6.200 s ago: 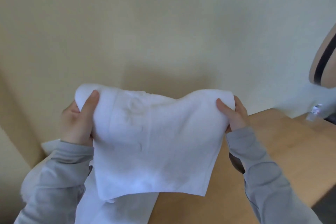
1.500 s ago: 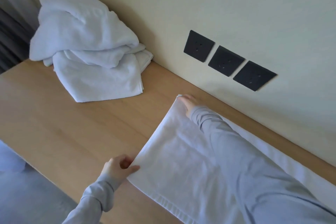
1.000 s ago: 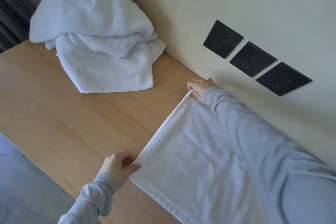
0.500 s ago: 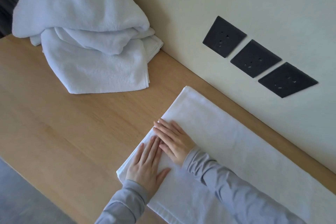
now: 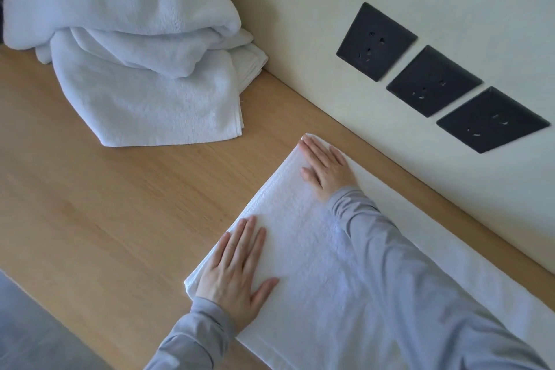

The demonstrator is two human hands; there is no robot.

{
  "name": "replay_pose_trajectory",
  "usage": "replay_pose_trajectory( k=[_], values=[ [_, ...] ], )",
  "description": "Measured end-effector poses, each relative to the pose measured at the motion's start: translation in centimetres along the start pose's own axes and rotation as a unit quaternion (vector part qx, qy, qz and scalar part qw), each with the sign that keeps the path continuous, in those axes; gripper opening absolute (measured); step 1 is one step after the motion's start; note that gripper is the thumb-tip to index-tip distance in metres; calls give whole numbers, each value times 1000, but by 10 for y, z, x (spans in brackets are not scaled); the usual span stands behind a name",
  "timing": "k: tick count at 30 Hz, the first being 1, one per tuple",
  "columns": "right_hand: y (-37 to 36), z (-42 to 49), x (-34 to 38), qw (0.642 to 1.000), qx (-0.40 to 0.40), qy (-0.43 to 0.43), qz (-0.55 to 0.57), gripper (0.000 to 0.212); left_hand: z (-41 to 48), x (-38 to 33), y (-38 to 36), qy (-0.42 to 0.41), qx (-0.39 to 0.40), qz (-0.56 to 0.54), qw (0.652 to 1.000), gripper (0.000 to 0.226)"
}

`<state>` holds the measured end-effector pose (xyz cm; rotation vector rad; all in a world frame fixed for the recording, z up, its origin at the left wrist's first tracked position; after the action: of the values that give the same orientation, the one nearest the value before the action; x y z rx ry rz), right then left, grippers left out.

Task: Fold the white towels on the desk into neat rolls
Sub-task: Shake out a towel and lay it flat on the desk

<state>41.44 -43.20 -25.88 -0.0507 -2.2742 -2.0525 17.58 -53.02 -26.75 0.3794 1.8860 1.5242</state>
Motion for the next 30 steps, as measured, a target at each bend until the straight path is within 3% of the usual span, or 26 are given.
replay_pose_trajectory(
  k=[5, 9, 12, 14, 19, 22, 26, 30],
  values=[
    [11, -3, 25, 988, -59, -128, 57, 54, 1, -1, 1, 5, -17, 0, 1000, 76],
    [4, -70, 107, 992, -66, 70, 86, 55, 1, -2, 2, 3, -13, 14, 1000, 74],
    [-16, -126, 118, 991, -15, 126, 50, 56, 1, -3, 2, 2, -12, 20, 1000, 73],
    [-17, -137, 85, 995, 1, 97, 21, 57, 1, -3, 3, 6, -20, 20, 1000, 74],
    [-8, -148, -62, 989, 41, -136, -42, 67, 0, -3, 4, 13, -22, 30, 999, 76],
    [-9, -158, -108, 976, 27, -216, -22, 72, 1, -3, 4, 17, -19, 36, 999, 77],
    [-3, -154, -87, 957, -7, -288, -23, 60, 1, -3, 3, 17, -19, 44, 999, 77],
    [5, -160, 30, 977, -104, -176, 52, 61, 2, -4, 2, 20, -19, 46, 999, 78]
  ],
)
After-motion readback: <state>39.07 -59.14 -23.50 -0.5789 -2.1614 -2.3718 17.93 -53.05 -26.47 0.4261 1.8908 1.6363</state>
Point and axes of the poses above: each hand's wrist, its own z-axis towards the middle knuckle, its own y-axis out of the back of the hand, x = y × z, the point moved 4 cm from there along z, towards the middle knuckle, and after that the axes turned 1 degree about -z, right-handed, at the moved point
